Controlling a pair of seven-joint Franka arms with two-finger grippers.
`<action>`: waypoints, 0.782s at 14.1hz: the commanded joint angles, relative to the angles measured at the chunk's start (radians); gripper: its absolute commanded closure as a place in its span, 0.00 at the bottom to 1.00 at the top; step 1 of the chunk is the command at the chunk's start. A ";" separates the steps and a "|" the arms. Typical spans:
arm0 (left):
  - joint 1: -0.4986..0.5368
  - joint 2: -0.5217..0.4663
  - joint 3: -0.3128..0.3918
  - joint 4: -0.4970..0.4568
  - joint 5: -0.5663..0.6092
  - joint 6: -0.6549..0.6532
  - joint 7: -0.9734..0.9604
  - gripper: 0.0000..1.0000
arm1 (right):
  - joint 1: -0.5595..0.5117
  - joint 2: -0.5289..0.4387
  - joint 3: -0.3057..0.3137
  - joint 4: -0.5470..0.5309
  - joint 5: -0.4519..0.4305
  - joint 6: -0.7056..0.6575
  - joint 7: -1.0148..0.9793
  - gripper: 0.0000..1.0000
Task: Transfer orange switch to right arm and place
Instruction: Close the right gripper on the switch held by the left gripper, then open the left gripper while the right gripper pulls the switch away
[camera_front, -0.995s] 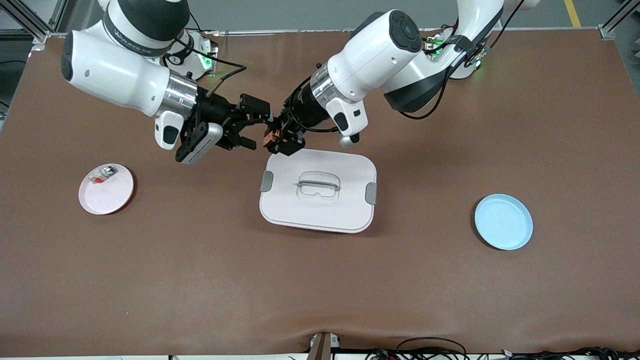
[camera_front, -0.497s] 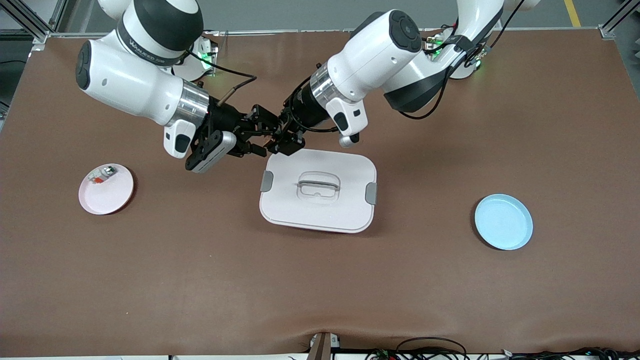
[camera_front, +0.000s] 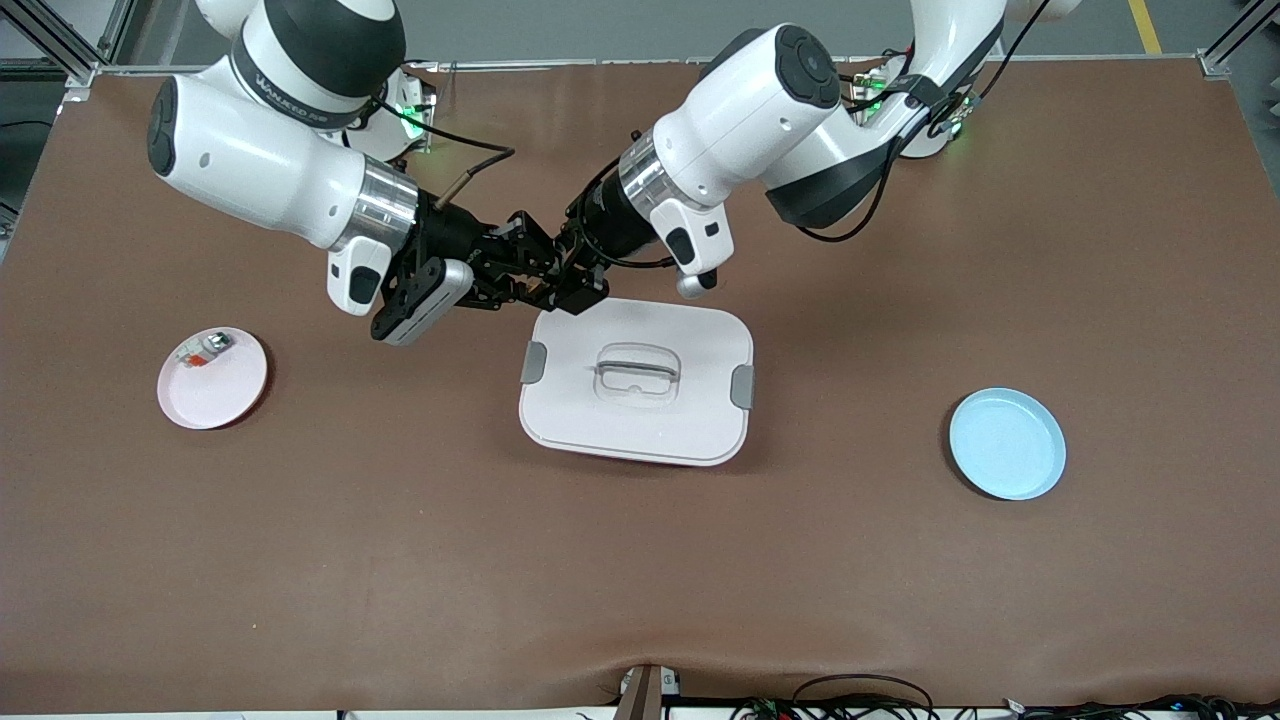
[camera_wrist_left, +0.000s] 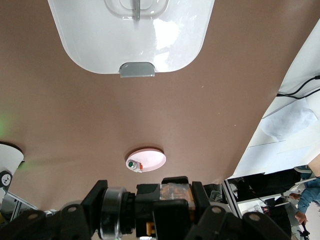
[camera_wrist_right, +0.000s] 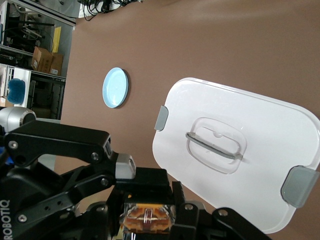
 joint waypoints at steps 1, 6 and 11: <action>-0.008 -0.003 0.003 0.016 0.028 -0.008 -0.025 0.82 | -0.012 0.014 -0.012 0.016 -0.011 -0.011 -0.014 1.00; -0.007 -0.006 0.002 0.016 0.063 -0.008 -0.016 0.11 | -0.014 0.017 -0.015 0.019 -0.025 -0.009 -0.040 1.00; -0.002 -0.015 0.002 0.016 0.103 -0.008 -0.021 0.00 | -0.067 0.017 -0.016 0.019 -0.103 -0.078 -0.181 1.00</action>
